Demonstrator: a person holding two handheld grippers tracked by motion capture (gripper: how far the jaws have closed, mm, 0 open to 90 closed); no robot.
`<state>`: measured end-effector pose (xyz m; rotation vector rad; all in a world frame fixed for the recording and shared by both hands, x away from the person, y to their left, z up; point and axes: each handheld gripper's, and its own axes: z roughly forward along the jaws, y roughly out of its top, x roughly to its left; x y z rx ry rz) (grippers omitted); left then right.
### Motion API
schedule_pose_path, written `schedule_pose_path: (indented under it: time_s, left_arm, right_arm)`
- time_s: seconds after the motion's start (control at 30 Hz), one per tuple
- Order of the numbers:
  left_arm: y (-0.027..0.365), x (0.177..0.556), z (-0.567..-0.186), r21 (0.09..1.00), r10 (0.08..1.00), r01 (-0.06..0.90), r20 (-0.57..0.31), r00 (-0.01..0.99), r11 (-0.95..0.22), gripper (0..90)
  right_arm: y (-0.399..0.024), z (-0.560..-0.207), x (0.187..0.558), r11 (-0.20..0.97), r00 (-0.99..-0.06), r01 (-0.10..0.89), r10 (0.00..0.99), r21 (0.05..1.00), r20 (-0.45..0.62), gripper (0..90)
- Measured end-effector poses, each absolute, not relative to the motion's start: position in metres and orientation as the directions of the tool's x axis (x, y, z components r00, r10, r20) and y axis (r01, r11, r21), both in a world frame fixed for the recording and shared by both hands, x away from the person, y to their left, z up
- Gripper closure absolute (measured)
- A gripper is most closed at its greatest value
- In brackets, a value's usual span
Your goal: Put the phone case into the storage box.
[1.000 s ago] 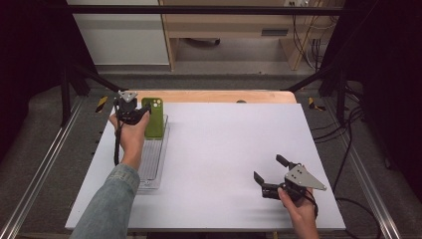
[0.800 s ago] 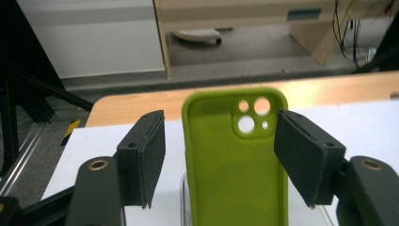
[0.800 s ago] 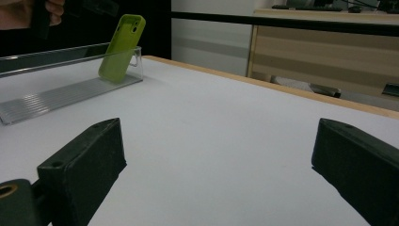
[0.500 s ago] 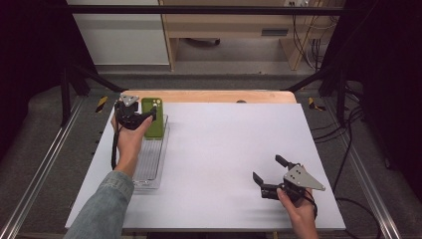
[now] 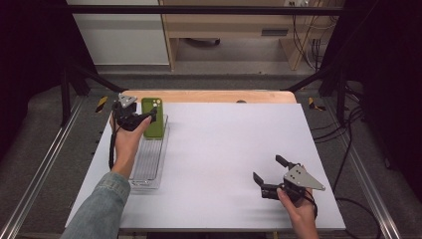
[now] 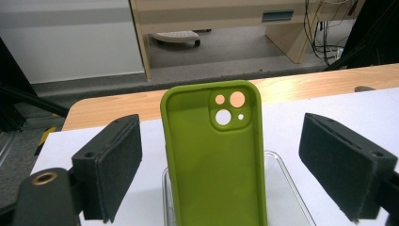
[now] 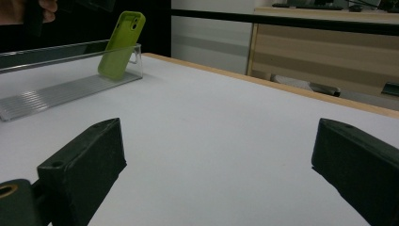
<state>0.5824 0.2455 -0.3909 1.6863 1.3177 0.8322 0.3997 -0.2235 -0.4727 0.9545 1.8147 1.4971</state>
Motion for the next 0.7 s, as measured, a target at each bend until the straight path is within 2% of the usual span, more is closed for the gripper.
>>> schedule_pose_path:
  time_s: [0.33,0.47,0.7]
  left_arm:
    - [0.245,0.579,-0.391,0.892,0.966,0.433,0.012,0.257,-0.126,10.3]
    - [0.242,0.576,-0.391,0.895,0.966,0.421,0.039,0.256,-0.148,10.7]
    - [0.235,0.572,-0.389,0.897,0.959,0.417,0.025,0.284,-0.147,10.1]
  right_arm:
    - [-0.224,-0.473,0.400,0.109,-0.566,0.157,0.825,0.982,-0.001,3.4]
    - [-0.223,-0.473,0.400,0.113,-0.567,0.160,0.824,0.981,-0.003,3.4]
    - [-0.224,-0.473,0.400,0.111,-0.566,0.159,0.824,0.981,-0.001,3.3]
